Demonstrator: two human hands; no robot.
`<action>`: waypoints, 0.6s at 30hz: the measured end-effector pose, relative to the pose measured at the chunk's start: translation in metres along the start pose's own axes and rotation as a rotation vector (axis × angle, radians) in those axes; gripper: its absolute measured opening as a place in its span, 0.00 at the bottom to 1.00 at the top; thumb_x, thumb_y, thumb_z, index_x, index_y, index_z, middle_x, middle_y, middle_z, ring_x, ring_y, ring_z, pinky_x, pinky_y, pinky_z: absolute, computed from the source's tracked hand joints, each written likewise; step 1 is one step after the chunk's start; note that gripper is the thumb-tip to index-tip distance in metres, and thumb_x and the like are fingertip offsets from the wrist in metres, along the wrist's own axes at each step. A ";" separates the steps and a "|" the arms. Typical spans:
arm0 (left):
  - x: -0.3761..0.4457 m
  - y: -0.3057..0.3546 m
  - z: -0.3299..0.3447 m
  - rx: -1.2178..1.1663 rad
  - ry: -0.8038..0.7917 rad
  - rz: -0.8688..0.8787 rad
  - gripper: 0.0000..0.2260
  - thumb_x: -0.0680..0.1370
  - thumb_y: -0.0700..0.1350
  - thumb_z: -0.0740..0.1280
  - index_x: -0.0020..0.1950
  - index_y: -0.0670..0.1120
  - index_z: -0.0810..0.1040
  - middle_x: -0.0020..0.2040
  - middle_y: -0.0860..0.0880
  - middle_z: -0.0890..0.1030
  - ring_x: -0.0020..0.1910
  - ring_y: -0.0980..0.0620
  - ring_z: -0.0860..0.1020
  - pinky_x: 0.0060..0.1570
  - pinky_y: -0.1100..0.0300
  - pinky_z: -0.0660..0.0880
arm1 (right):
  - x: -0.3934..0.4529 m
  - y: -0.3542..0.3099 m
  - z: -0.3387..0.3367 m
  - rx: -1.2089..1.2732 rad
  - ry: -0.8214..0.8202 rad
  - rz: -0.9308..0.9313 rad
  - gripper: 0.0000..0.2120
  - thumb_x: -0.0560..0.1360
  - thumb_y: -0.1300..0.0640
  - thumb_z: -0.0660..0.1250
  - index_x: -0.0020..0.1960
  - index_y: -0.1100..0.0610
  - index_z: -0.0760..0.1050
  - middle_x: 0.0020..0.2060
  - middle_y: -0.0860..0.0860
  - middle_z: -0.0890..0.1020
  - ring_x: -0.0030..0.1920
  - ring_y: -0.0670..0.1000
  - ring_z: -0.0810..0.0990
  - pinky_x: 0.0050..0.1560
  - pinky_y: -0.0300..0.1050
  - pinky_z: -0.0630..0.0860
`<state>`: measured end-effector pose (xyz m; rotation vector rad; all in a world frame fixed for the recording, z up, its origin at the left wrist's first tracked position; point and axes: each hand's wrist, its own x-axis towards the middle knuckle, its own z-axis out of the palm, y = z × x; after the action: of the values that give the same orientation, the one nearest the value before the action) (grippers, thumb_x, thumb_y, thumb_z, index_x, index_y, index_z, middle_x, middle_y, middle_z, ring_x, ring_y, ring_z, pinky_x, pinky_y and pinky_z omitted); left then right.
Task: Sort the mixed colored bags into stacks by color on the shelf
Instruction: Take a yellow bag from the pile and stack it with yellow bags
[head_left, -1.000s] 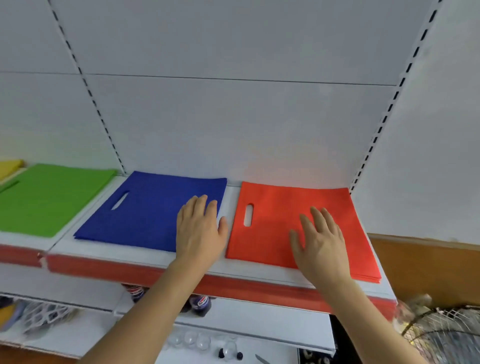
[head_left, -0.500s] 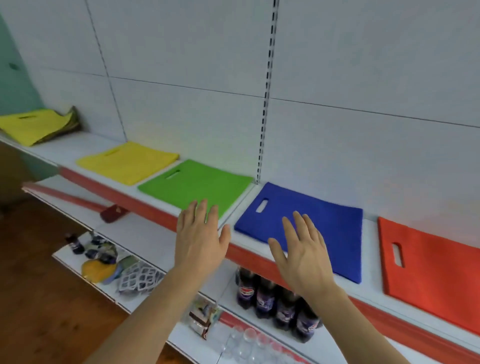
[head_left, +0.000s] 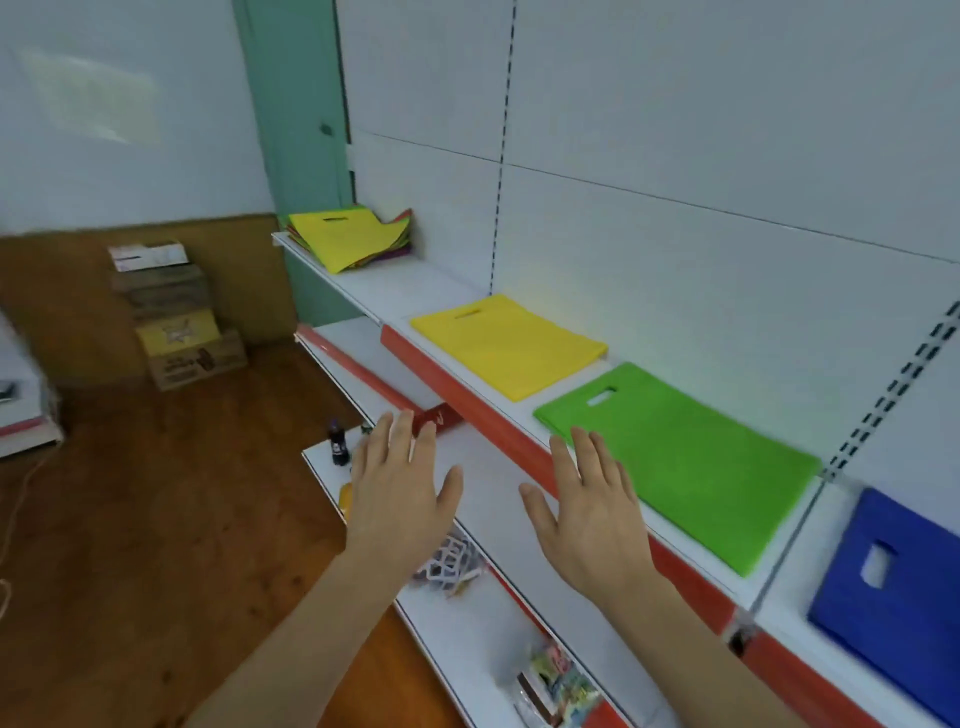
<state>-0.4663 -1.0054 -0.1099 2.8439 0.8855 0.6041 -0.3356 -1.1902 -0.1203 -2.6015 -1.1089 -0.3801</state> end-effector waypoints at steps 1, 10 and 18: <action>0.012 -0.015 0.001 0.016 0.010 -0.016 0.30 0.84 0.63 0.54 0.82 0.49 0.64 0.84 0.45 0.61 0.84 0.43 0.54 0.82 0.42 0.52 | 0.020 -0.011 0.009 0.016 0.003 -0.022 0.35 0.85 0.35 0.50 0.80 0.60 0.67 0.80 0.61 0.67 0.81 0.63 0.63 0.76 0.65 0.66; 0.123 -0.128 0.002 0.130 0.062 -0.162 0.29 0.85 0.63 0.53 0.82 0.50 0.65 0.83 0.47 0.63 0.84 0.45 0.54 0.83 0.44 0.52 | 0.183 -0.100 0.068 0.087 -0.029 -0.139 0.36 0.84 0.35 0.49 0.82 0.57 0.65 0.82 0.60 0.62 0.83 0.62 0.58 0.79 0.63 0.61; 0.199 -0.225 0.018 0.156 0.080 -0.275 0.30 0.84 0.65 0.50 0.82 0.52 0.65 0.83 0.48 0.62 0.84 0.46 0.54 0.82 0.44 0.50 | 0.294 -0.173 0.124 0.018 -0.105 -0.212 0.42 0.80 0.31 0.35 0.85 0.54 0.56 0.84 0.57 0.57 0.85 0.60 0.51 0.81 0.60 0.56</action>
<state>-0.4275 -0.7071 -0.1060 2.7712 1.3644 0.6415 -0.2496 -0.8384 -0.1050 -2.5201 -1.4227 -0.2790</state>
